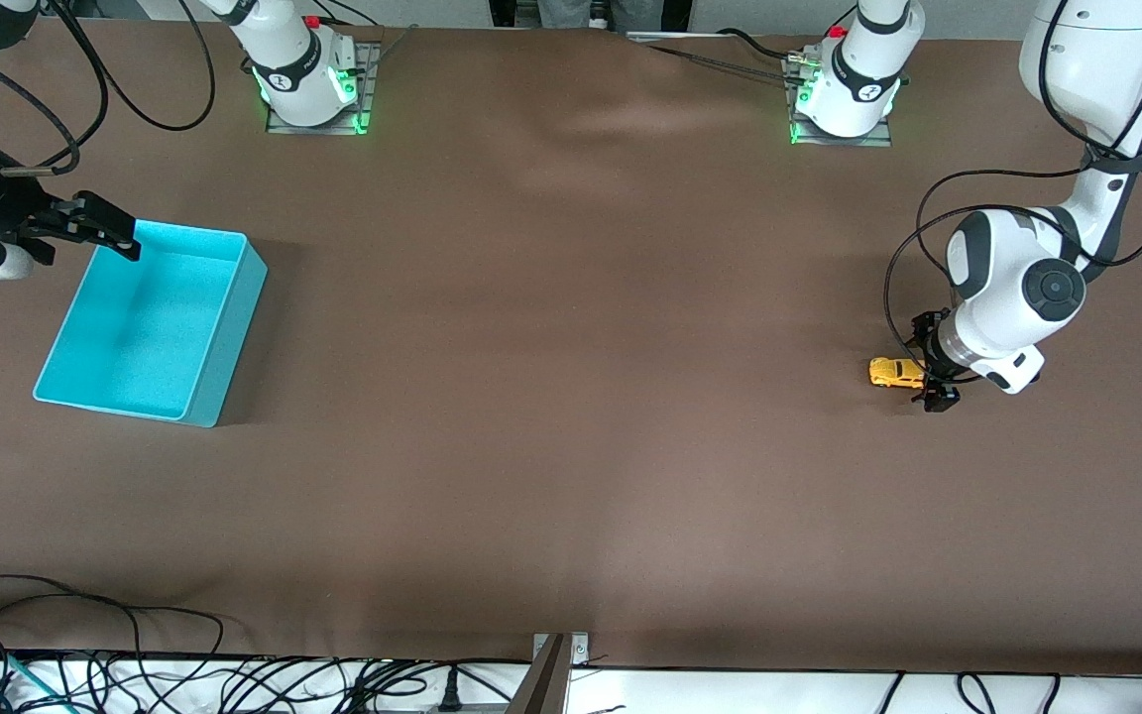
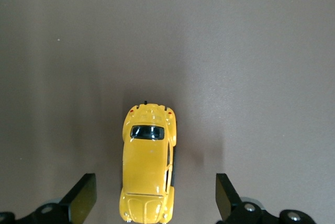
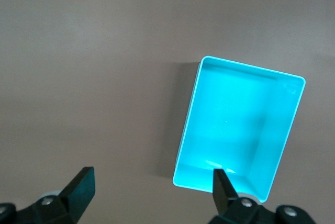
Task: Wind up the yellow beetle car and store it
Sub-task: 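Lower the left gripper onto the yellow car and grasp it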
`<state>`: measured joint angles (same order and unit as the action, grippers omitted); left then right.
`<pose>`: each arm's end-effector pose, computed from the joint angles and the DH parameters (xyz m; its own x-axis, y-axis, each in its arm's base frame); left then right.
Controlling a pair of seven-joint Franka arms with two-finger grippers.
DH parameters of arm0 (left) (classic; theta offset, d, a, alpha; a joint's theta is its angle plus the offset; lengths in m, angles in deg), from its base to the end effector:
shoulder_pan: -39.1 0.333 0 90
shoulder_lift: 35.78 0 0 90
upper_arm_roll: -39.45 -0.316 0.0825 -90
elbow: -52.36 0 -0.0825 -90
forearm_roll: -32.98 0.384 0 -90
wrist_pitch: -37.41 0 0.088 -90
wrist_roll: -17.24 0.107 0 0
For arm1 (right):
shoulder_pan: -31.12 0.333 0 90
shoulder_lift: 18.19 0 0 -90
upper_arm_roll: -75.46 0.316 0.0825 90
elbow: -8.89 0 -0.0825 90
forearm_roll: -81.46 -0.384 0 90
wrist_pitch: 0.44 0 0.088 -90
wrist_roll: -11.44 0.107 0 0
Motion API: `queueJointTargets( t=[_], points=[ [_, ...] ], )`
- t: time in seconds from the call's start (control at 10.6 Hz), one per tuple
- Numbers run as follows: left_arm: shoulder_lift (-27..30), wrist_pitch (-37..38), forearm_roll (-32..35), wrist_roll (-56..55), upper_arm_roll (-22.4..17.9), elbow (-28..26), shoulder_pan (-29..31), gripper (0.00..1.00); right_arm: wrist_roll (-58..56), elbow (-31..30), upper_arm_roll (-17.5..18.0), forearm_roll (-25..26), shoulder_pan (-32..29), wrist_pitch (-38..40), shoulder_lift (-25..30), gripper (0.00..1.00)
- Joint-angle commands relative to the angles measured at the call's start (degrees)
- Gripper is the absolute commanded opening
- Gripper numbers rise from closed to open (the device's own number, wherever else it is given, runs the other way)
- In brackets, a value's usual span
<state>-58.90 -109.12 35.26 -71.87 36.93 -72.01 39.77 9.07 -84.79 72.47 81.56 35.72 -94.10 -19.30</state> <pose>0.5613 0.0310 0.2035 -0.0030 0.9993 0.0384 0.9998 0.0037 -0.0179 0.5638 0.0159 0.5888 0.9974 0.0695 -0.0198 0.0696 -0.9976 0.0019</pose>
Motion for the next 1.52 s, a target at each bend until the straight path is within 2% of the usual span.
queueJointTargets(
  t=[0.0, 0.09, 0.38, 0.47, 0.57, 0.66, 0.76, 0.85, 1.23, 1.42],
  points=[
    [0.5, -1.6, 2.8, -2.6, -0.1, -1.6, -0.3, 1.00, -2.3, 0.0, -0.3, 0.8, -0.1, 0.4, 0.3, 1.00],
    [0.2, -1.7, 2.9, -3.9, -0.1, -1.7, -0.3, 1.00, -2.5, 0.0, -0.4, 0.8, -0.2, 0.4, 0.3, 1.00],
    [-1.1, -2.5, 10.2, -10.4, 0.1, -1.8, -0.3, 1.00, -2.5, 0.1, -0.3, 0.8, -0.2, 0.1, 0.2, 1.00],
    [-1.1, -2.5, 10.2, -10.5, 0.1, -1.8, -0.3, 1.00, -2.5, 0.0, -0.3, 0.9, -0.2, 0.1, 0.1, 1.00],
    [-1.1, -2.5, 10.2, -10.5, 0.1, -1.8, -0.3, 0.87, -2.5, 0.0, -0.3, 0.8, -0.2, 0.0, 0.1, 1.00],
    [-1.0, -2.5, 10.2, -11.0, 0.1, -1.8, -0.2, 0.57, -2.5, 0.0, -0.3, 0.8, -0.3, 0.0, 0.1, 1.00],
    [-1.0, -2.5, 10.2, -11.8, 0.1, -1.7, -0.2, 0.33, -2.5, 0.0, -0.3, 0.9, -0.3, -0.1, 0.1, 1.00],
    [-0.9, -2.5, 10.2, -12.0, 0.1, -1.7, -0.2, 0.00, -2.6, 0.0, -0.4, 0.8, -0.5, -0.1, -0.2, 1.00],
    [1.0, 0.0, 9.3, -13.9, 2.3, 0.1, -0.3, 0.00, -2.6, 0.0, -0.3, 0.8, -0.5, -0.1, -0.3, 1.00],
    [2.4, 1.9, 9.2, -14.8, 5.8, 1.4, -0.3, 0.00, -2.6, 0.0, -0.3, 0.8, -0.5, -0.1, -0.4, 1.00]
  ],
)
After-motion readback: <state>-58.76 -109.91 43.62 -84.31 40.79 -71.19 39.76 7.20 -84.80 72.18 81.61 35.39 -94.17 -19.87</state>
